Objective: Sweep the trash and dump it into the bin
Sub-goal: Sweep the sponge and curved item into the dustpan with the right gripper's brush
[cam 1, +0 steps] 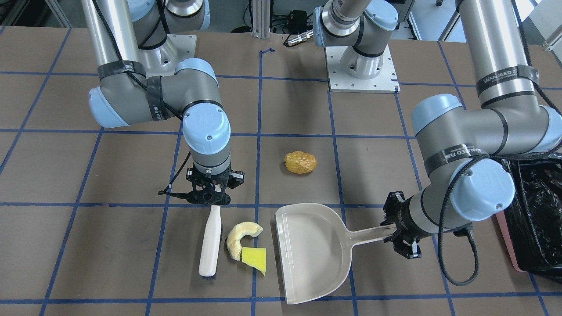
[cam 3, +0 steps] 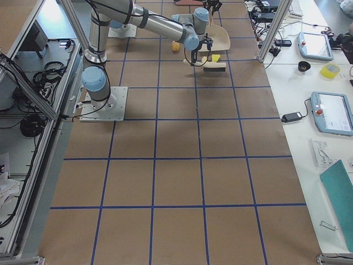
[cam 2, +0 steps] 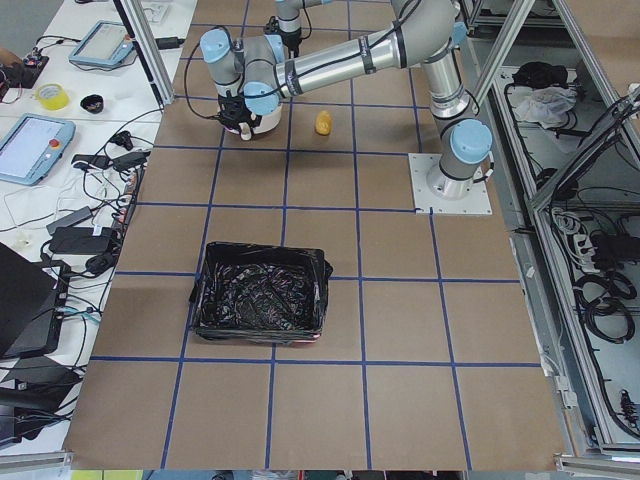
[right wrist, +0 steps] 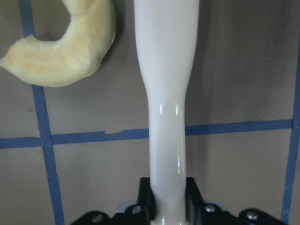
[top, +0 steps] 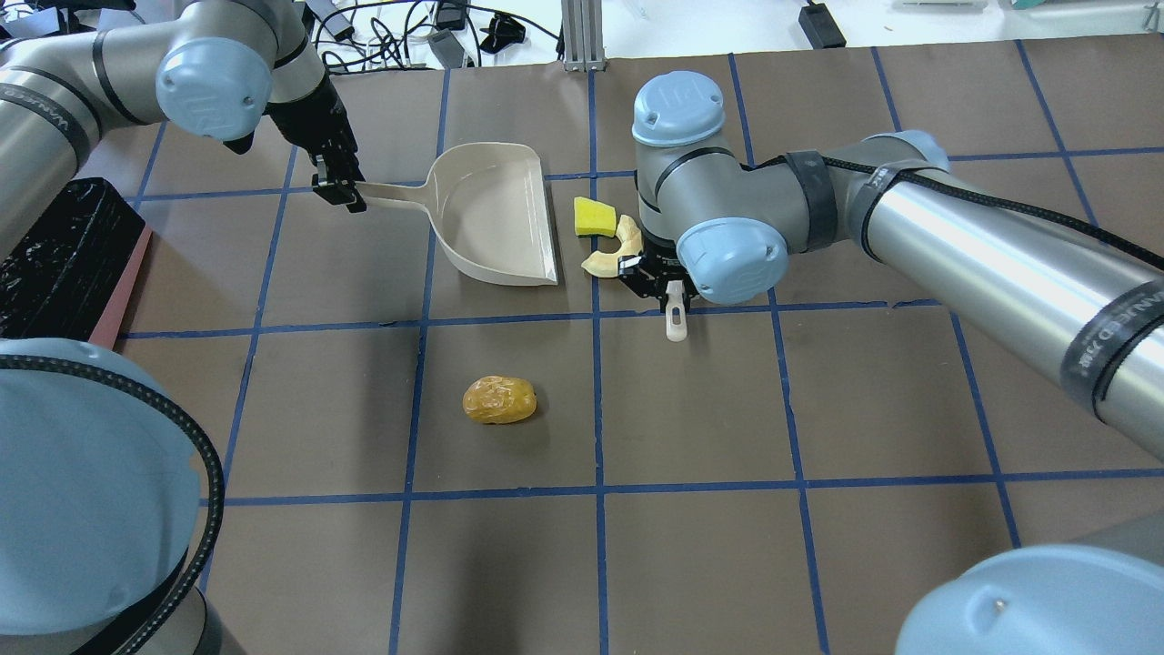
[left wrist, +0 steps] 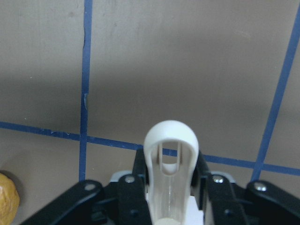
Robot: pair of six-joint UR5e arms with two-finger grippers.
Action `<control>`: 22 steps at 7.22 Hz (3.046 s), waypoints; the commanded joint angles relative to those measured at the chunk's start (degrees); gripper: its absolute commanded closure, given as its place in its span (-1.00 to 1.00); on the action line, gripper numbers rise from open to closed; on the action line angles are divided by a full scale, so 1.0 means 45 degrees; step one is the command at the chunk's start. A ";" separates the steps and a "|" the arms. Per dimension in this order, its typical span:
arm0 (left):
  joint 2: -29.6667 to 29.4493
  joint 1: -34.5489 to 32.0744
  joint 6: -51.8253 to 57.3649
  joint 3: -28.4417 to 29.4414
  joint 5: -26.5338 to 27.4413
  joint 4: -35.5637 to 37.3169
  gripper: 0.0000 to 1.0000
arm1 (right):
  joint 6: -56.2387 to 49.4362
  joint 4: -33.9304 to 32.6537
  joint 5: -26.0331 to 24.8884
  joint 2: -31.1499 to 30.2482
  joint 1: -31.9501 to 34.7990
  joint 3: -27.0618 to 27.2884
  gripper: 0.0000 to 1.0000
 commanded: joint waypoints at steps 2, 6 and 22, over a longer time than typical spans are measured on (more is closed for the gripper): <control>-0.0239 -0.0312 -0.0364 -0.0296 0.0063 0.0255 1.00 | 0.0310 -0.0066 0.0572 0.0210 0.0222 0.0000 1.00; -0.0220 -0.1015 -0.0617 -0.0747 0.0181 0.0784 1.00 | 0.0874 -0.0124 0.1469 0.0483 0.0532 -0.0077 1.00; -0.0436 0.0873 0.0922 -0.0923 -0.4056 0.1335 1.00 | 0.0078 0.4462 0.0222 -0.2013 0.0475 -0.1349 1.00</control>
